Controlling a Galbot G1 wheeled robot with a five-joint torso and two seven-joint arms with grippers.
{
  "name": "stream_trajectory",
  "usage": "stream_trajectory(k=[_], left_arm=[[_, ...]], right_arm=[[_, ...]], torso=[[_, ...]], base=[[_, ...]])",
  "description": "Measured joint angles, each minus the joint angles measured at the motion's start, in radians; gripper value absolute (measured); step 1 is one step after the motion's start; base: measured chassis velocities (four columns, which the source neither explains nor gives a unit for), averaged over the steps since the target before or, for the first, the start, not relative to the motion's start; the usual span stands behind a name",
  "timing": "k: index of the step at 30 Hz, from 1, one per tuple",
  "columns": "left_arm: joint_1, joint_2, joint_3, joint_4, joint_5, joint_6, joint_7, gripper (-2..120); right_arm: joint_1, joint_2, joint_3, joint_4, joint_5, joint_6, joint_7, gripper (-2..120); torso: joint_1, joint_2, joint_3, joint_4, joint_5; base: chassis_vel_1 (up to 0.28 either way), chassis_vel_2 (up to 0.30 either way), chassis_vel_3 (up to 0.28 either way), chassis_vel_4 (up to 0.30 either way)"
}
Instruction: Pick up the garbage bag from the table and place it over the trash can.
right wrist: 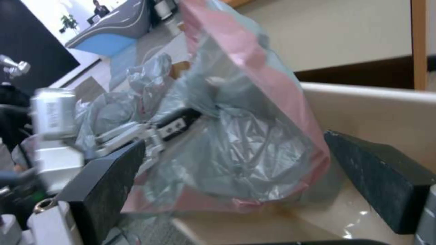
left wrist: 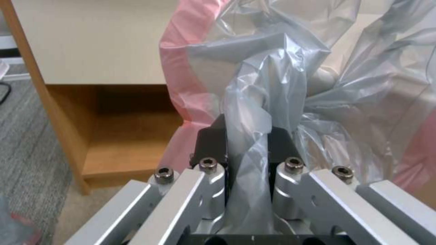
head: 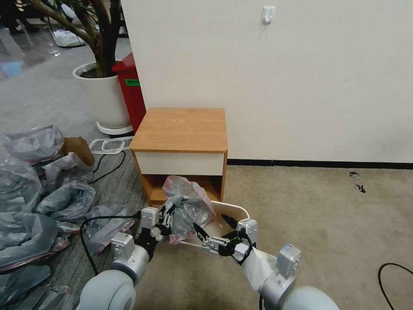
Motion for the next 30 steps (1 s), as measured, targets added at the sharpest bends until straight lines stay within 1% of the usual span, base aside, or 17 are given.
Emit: stream_trajectory(k=[1, 2, 4, 6, 13, 16, 19, 20, 24, 25, 27, 29, 30], left_arm=[[0.001, 0.001, 0.0, -0.003, -0.001, -0.002, 0.002, 10], [0.001, 0.001, 0.0, -0.003, -0.001, -0.002, 0.002, 10], [0.006, 0.002, 0.002, -0.008, -0.001, -0.005, 0.003, 10], [0.013, 0.003, 0.002, -0.015, -0.002, -0.01, 0.005, 10], [0.021, 0.003, 0.0, -0.025, -0.004, -0.018, 0.008, 10], [0.023, 0.002, -0.001, -0.026, -0.004, -0.02, 0.009, 10], [0.024, -0.001, -0.003, -0.026, -0.005, -0.021, 0.01, 10], [0.024, -0.001, -0.003, -0.026, -0.005, -0.021, 0.01, 10], [0.023, -0.004, -0.003, -0.022, -0.006, -0.021, 0.01, 10], [0.023, -0.004, -0.003, -0.022, -0.006, -0.021, 0.01, 10], [0.023, -0.005, -0.003, -0.021, -0.006, -0.021, 0.01, 10], [0.022, -0.006, -0.003, -0.021, -0.006, -0.021, 0.01, 10], [0.022, -0.006, -0.003, -0.021, -0.006, -0.021, 0.01, 10]], right_arm=[[0.023, 0.005, 0.0, -0.017, 0.044, -0.008, 0.014, 100], [0.023, 0.005, 0.0, -0.017, 0.044, -0.008, 0.014, 100], [0.063, 0.018, -0.001, -0.045, 0.127, -0.03, 0.052, 100], [0.096, 0.028, -0.007, -0.075, 0.153, -0.038, 0.069, 100], [0.158, 0.049, -0.035, -0.146, 0.166, -0.04, 0.088, 100], [0.168, 0.057, -0.042, -0.165, 0.166, -0.039, 0.09, 98], [0.179, 0.065, -0.047, -0.179, 0.163, -0.028, 0.092, 85], [0.179, 0.065, -0.047, -0.179, 0.163, -0.028, 0.092, 85], [0.18, 0.065, -0.052, -0.183, 0.159, -0.018, 0.093, 66], [0.18, 0.065, -0.052, -0.183, 0.159, -0.018, 0.093, 66], [0.179, 0.065, -0.054, -0.186, 0.156, -0.014, 0.093, 56], [0.178, 0.067, -0.055, -0.186, 0.154, -0.011, 0.092, 50], [0.178, 0.067, -0.055, -0.186, 0.154, -0.011, 0.092, 50]], torso=[[0.0, 0.0, 0.0, 0.0, 0.0], [0.0, 0.0, 0.0, 0.0, 0.0], [0.0, 0.0, 0.0, 0.0, 0.0], [0.0, 0.0, 0.0, 0.0, -0.0001], [0.0, 0.0, 0.0, 0.0001, -0.0001], [0.0, 0.0, 0.0, 0.0, -0.0001], [0.0, 0.0, 0.0, 0.0001, -0.0001], [0.0, 0.0, 0.0, 0.0001, -0.0001], [0.0, 0.0, 0.0, 0.0, -0.0002], [0.0, 0.0, 0.0, 0.0, -0.0002], [0.0, 0.0, 0.0, 0.0, -0.0002], [0.0, 0.0, 0.0, 0.0, -0.0002], [0.0, 0.0, 0.0, 0.0, -0.0002]], base=[[0.0, 0.0, 0.0, 0.0], [0.0, 0.0, 0.0, 0.0], [0.0, 0.0, 0.0, 0.0], [0.0, 0.0, 0.0, 0.0], [0.0, 0.0, 0.0, 0.0], [0.0, 0.0, 0.0, 0.0], [0.0, 0.0, 0.0, 0.0], [0.0, 0.0, 0.0, 0.0], [0.0, 0.0, 0.0, 0.0], [0.0, 0.0, 0.0, 0.0], [0.0, 0.0, 0.0, 0.0], [0.0, 0.0, 0.0, 0.0], [0.0, 0.0, 0.0, 0.0]])
